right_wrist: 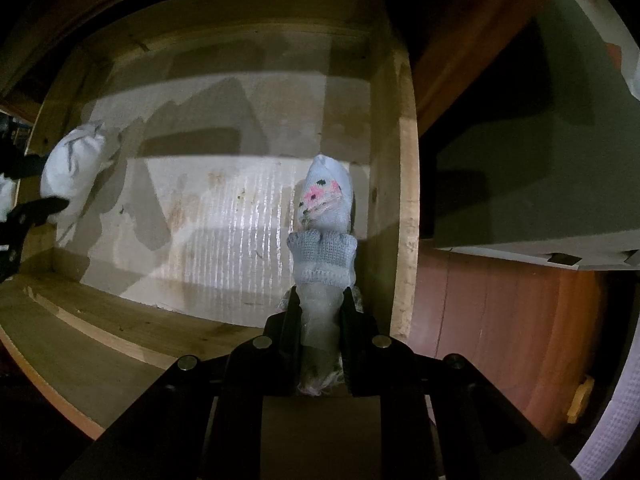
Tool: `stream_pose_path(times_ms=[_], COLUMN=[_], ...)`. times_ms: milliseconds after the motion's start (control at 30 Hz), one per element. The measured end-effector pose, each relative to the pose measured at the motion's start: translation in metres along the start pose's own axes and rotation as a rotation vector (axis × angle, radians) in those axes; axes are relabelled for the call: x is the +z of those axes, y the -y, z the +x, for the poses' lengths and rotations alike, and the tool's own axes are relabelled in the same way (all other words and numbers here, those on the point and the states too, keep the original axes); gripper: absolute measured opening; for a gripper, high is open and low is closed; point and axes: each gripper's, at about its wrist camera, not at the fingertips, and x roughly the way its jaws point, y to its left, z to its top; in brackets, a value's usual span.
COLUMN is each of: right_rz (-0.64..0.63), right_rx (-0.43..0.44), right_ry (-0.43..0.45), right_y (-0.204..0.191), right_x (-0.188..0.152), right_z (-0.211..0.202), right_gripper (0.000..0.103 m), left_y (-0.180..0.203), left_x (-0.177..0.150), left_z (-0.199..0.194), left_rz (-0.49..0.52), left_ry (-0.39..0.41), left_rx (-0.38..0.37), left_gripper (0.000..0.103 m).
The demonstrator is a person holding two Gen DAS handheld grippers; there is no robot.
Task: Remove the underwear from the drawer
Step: 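Grasp the white folded cloth with the left gripper, then lift the white cloth out of the drawer into the white box with the left gripper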
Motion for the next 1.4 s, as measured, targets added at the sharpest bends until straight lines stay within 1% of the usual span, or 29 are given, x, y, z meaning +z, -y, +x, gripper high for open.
stream_pose_path(times_ms=[67,133,200,233,267,333,367,433,500,533,600,633,733,933,1200,1300,1400], right_rz=[0.000,0.001,0.001,0.001,0.003,0.010,0.017,0.030,0.040,0.039,0.040,0.040,0.037,0.042,0.035,0.037,0.035], right_rx=[0.001,0.001,-0.001,-0.001,-0.001,0.002,0.005,0.013,0.018,0.017,0.017,0.016,0.016,0.016,0.011,0.011,0.010], right_ry=[0.000,0.000,-0.001,0.000,0.000,0.004,0.007,0.009,0.010,0.012,0.013,0.014,0.017,0.016,0.019,0.019,0.019], right_y=[0.001,0.000,0.001,0.001,0.001,0.002,0.003,0.006,0.007,0.007,0.008,0.008,0.009,0.008,0.004,0.003,0.003], right_x=[0.000,0.000,0.000,0.000,0.000,0.000,0.000,-0.001,-0.001,-0.002,-0.002,-0.002,-0.003,-0.004,-0.002,-0.002,-0.003], right_z=[-0.001,0.000,0.000,0.000,0.000,-0.001,-0.001,-0.001,-0.002,-0.003,-0.003,-0.004,-0.005,-0.005,-0.005,-0.005,-0.005], right_gripper=[0.016,0.016,0.016,0.016,0.016,0.016,0.015,0.015,0.015,0.015,0.015,0.015,0.015,0.015,0.015,0.015,0.015], left_y=[-0.002,0.008,0.009,0.020,0.021,0.021,0.021,0.021,0.021,0.022,0.022,0.022,0.023,0.020,-0.004,-0.020,-0.037], left_x=[-0.003,-0.009,-0.013,-0.015,-0.018,-0.022,-0.021,-0.024,-0.025,-0.029,-0.031,-0.033,-0.035,-0.037,-0.031,-0.023,-0.010], left_z=[0.004,-0.009,-0.019,-0.022,-0.028,-0.044,-0.045,-0.057,-0.066,-0.079,-0.092,-0.103,-0.129,-0.185,-0.263,-0.290,-0.318], left_rz=[-0.026,-0.043,-0.064,-0.082,-0.097,-0.158,-0.183,-0.243,-0.294,-0.329,-0.378,-0.410,-0.464,-0.543,-0.619,-0.643,-0.644], left_ry=[0.007,0.034,0.057,0.079,0.096,0.138,0.155,0.194,0.217,0.236,0.256,0.280,0.332,0.411,0.491,0.515,0.539], left_rx=[-0.015,-0.010,-0.005,-0.004,-0.002,0.014,0.019,0.050,0.070,0.084,0.099,0.114,0.115,0.130,0.216,0.241,0.291], left_gripper=[0.031,0.031,0.031,0.031,0.031,0.031,0.031,0.031,0.031,0.031,0.031,0.031,0.031,0.031,0.031,0.031,0.031])
